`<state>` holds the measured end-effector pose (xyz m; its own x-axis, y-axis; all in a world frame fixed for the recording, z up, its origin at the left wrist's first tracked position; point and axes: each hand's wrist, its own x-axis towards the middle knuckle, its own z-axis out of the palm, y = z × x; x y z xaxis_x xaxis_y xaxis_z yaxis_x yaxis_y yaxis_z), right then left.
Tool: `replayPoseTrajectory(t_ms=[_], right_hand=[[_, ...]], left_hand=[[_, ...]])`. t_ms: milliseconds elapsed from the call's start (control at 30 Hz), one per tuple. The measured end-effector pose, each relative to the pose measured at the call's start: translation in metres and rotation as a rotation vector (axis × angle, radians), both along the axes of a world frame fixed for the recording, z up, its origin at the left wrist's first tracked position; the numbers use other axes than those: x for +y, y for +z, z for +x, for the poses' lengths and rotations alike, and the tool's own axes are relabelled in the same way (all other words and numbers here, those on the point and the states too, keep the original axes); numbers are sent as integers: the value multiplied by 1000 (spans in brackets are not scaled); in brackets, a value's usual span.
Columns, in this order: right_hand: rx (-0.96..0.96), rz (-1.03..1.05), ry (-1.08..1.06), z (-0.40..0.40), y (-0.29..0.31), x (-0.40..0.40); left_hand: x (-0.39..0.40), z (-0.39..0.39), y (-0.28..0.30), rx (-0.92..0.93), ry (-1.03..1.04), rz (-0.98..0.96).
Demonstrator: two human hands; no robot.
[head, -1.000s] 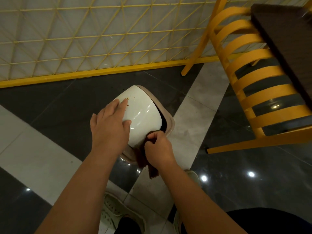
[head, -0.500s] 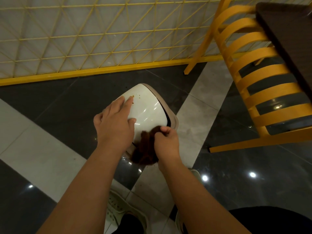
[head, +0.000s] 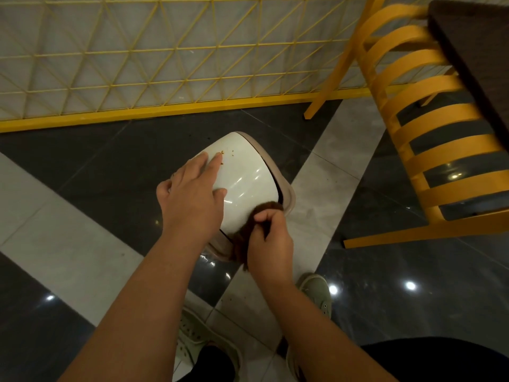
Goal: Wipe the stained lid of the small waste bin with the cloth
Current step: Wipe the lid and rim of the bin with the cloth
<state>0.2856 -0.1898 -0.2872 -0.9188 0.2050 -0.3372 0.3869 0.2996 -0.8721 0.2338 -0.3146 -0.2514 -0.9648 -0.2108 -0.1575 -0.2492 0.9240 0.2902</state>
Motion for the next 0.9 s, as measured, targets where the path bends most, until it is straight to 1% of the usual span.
replayPoseTrajectory(t_ms=[67, 133, 200, 233, 333, 400, 433, 467, 533, 633, 767, 800, 833, 900], right_hand=[[98, 19, 44, -5, 5, -6], [151, 45, 191, 9, 9, -11], [129, 85, 351, 31, 7, -12], [105, 81, 369, 39, 3, -8], [78, 77, 209, 30, -7, 4], [122, 89, 122, 13, -8, 5], [176, 116, 135, 8, -6, 4], [236, 155, 197, 7, -5, 2], [345, 270, 415, 13, -7, -2], [488, 506, 723, 25, -23, 12], [464, 615, 957, 11, -31, 49], [473, 636, 952, 7, -32, 56], [482, 637, 898, 1, -29, 60], [493, 593, 734, -8, -21, 60]], left_hand=[[0, -1, 0, -5, 3, -4], [0, -1, 0, -14, 7, -4], [0, -1, 1, -17, 2, -5], [0, -1, 1, -13, -2, -5], [-1, -1, 0, 3, -6, 4], [-2, -1, -1, -6, -3, 8], [-2, -1, -1, -10, -2, 8], [-2, -2, -1, -12, -1, 8], [-2, -1, 0, -15, 1, 13], [-2, -1, 2, -14, -5, 20], [-4, -1, 1, -7, -15, 26], [-4, -1, 1, -10, -13, 31], [-4, -1, 0, -11, -10, 34], [-3, 0, 0, -10, -11, 33]])
